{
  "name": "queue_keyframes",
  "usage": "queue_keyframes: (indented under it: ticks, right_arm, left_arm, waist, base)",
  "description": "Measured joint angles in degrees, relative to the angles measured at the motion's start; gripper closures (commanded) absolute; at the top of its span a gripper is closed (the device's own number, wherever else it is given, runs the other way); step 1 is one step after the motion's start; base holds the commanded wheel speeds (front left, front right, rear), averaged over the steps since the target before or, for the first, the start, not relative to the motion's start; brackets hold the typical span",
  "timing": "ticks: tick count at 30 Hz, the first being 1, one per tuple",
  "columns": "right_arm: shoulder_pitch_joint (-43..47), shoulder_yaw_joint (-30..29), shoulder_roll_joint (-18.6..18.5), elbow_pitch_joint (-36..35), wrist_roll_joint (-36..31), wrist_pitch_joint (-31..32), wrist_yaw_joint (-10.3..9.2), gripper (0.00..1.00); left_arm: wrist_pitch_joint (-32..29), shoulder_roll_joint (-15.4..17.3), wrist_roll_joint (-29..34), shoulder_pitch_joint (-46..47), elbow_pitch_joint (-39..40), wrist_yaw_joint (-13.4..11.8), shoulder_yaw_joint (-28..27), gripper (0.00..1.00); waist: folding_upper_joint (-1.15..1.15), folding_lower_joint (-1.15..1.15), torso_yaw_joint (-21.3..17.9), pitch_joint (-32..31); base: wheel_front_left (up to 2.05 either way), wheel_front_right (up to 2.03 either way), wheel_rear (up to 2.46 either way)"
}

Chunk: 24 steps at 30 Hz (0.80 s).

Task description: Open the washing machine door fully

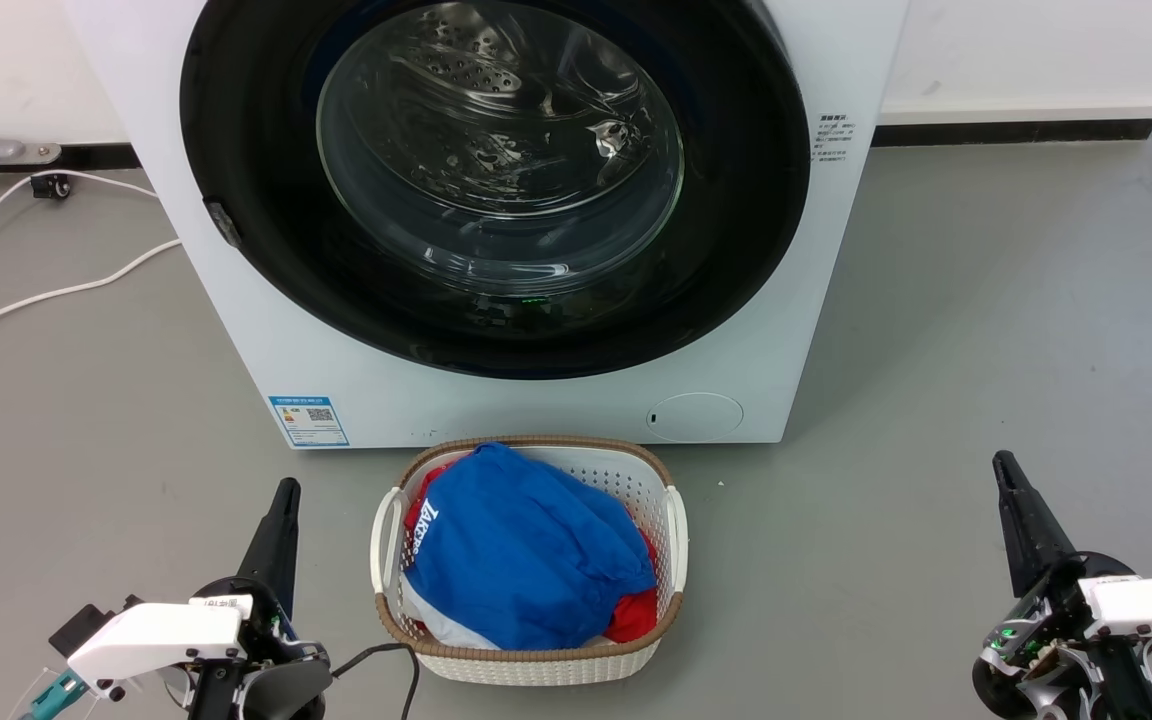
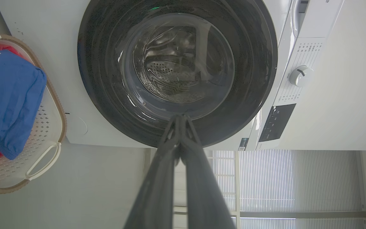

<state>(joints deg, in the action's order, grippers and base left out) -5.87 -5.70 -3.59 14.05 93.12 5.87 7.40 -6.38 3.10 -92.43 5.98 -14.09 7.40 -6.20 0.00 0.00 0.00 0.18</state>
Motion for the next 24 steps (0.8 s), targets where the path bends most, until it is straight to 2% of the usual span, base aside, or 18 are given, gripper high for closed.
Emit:
queue_keyframes:
  ticks: [24]
  right_arm:
    - [-0.01, -0.26, 0.15, 0.01, -0.34, 0.21, 0.00, 1.00]
  left_arm:
    - [-0.02, -0.04, 0.02, 0.01, 0.00, 0.00, -0.07, 1.00]
  waist:
    - [0.00, 0.00, 0.00, 0.00]
  base:
    - [0.00, 0.00, 0.00]
